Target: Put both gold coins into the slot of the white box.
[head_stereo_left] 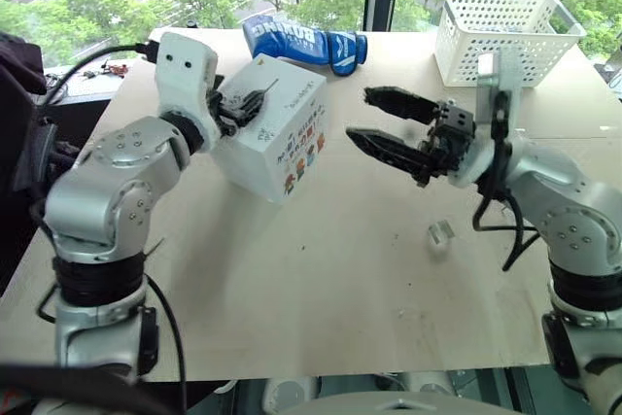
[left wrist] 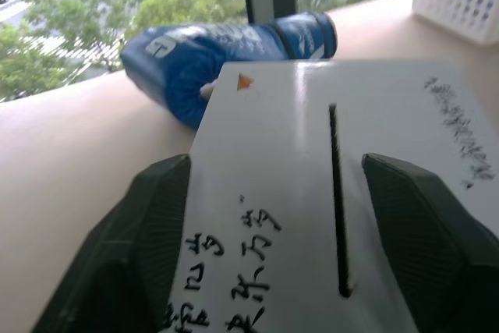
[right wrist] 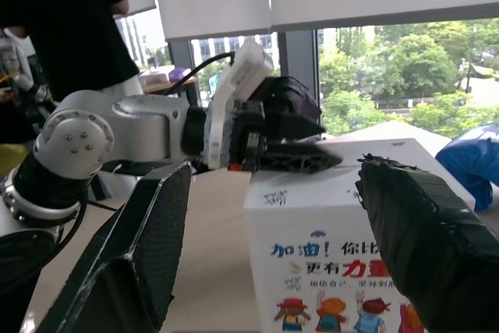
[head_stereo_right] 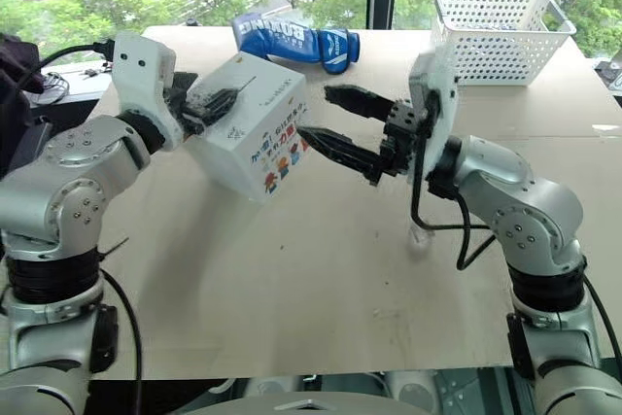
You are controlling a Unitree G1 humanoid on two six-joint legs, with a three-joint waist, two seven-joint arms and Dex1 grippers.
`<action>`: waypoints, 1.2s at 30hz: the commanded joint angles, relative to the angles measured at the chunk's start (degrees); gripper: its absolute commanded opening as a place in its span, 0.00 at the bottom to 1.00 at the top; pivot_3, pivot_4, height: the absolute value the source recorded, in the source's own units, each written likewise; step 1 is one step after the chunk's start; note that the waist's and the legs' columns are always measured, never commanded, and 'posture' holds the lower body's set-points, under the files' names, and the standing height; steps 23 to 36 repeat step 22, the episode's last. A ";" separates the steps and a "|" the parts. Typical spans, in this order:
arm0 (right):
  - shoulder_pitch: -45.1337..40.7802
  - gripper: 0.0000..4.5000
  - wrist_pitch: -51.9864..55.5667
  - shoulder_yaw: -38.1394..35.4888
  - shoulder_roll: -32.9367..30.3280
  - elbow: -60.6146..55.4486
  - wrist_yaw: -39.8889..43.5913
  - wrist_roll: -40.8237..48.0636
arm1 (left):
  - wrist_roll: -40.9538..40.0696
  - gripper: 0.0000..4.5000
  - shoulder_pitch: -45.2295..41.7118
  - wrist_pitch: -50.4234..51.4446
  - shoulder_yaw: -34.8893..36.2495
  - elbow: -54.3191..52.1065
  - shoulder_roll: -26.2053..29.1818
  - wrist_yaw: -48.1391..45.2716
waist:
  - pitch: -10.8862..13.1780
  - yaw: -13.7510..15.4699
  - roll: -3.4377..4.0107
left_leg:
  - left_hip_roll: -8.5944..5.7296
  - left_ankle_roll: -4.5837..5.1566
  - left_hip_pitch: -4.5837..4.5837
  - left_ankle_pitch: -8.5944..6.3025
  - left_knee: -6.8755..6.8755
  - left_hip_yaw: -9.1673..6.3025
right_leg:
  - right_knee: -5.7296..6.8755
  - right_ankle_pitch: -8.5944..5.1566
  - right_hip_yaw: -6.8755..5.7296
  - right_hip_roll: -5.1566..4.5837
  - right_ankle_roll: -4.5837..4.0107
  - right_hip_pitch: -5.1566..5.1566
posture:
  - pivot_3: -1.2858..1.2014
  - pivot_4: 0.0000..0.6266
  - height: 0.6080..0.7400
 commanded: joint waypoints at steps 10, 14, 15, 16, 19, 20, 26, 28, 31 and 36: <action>33.32 0.83 -16.46 -10.63 -9.85 -1.70 14.54 -14.60 | -21.23 0.78 26.97 -0.33 7.13 -25.33 0.47 -12.07 | -0.10 -0.15 0.07 | -0.03 0.20 0.10 -0.14 -0.16 -0.02 | -0.06 -0.21 0.21 -0.13 0.27 0.06 | 0.52 0.24 0.73; 41.07 0.83 -21.21 -13.05 -9.18 1.36 15.75 -18.26 | -12.44 0.78 41.16 -6.58 4.38 -24.80 2.88 -17.19 | -0.09 -0.35 0.12 | -0.08 0.41 0.42 -0.26 -0.09 0.22 | 0.07 -0.22 0.33 0.01 0.25 0.16 | 0.52 0.24 0.73; 43.11 0.83 -22.94 -13.47 -8.55 2.79 15.64 -19.81 | -8.98 0.78 43.66 -9.05 2.15 -23.42 2.57 -17.32 | -0.05 -0.17 0.13 | -0.09 0.41 0.62 -0.26 -0.09 0.27 | 0.07 -0.29 0.35 0.02 0.16 0.33 | 0.52 0.24 0.73; 45.22 0.83 -25.26 -13.56 -8.15 4.42 16.26 -21.63 | -4.78 0.78 45.44 -12.09 -0.64 -21.43 2.34 -17.48 | -0.06 -0.09 0.13 | -0.08 0.39 0.99 -0.25 -0.09 0.30 | 0.04 -0.49 0.35 0.02 0.22 0.62 | 0.52 0.24 0.73; 49.03 0.83 -30.43 -13.92 -6.79 8.27 17.12 -25.01 | 3.05 0.78 48.06 -19.73 -6.28 -16.52 0.53 -18.31 | -0.12 0.33 0.19 | -0.07 0.36 1.55 -0.26 -0.09 0.32 | 0.00 -0.50 0.35 -0.12 0.21 1.12 | 0.52 0.24 0.73; 49.39 0.83 -31.19 -14.04 -6.31 9.16 17.03 -25.29 | 4.78 0.78 48.34 -21.99 -7.47 -15.15 -0.06 -18.74 | -0.10 0.28 0.17 | -0.07 0.35 1.63 -0.27 -0.10 0.38 | -0.01 -0.50 0.39 -0.15 0.22 1.17 | 0.52 0.24 0.73; 49.88 0.83 -33.86 -13.62 -6.13 11.38 17.53 -27.41 | 5.99 0.78 48.75 -24.63 -8.38 -13.19 -2.12 -18.81 | -0.10 0.12 0.17 | -0.05 0.36 1.57 -0.26 -0.10 0.49 | 0.00 -0.50 0.53 -0.18 0.22 1.14 | 0.52 0.24 0.73; 49.88 0.83 -33.86 -13.62 -6.13 11.38 17.53 -27.41 | 5.99 0.78 48.75 -24.63 -8.38 -13.19 -2.12 -18.81 | -0.10 0.12 0.17 | -0.05 0.36 1.57 -0.26 -0.10 0.49 | 0.00 -0.50 0.53 -0.18 0.22 1.14 | 0.52 0.24 0.73; 49.88 0.83 -33.86 -13.62 -6.13 11.38 17.53 -27.41 | 5.99 0.78 48.75 -24.63 -8.38 -13.19 -2.12 -18.81 | -0.10 0.12 0.17 | -0.05 0.36 1.57 -0.26 -0.10 0.49 | 0.00 -0.50 0.53 -0.18 0.22 1.14 | 0.52 0.24 0.73; 49.88 0.83 -33.86 -13.62 -6.13 11.38 17.53 -27.41 | 5.99 0.78 48.75 -24.63 -8.38 -13.19 -2.12 -18.81 | -0.10 0.12 0.17 | -0.05 0.36 1.57 -0.26 -0.10 0.49 | 0.00 -0.50 0.53 -0.18 0.22 1.14 | 0.52 0.24 0.73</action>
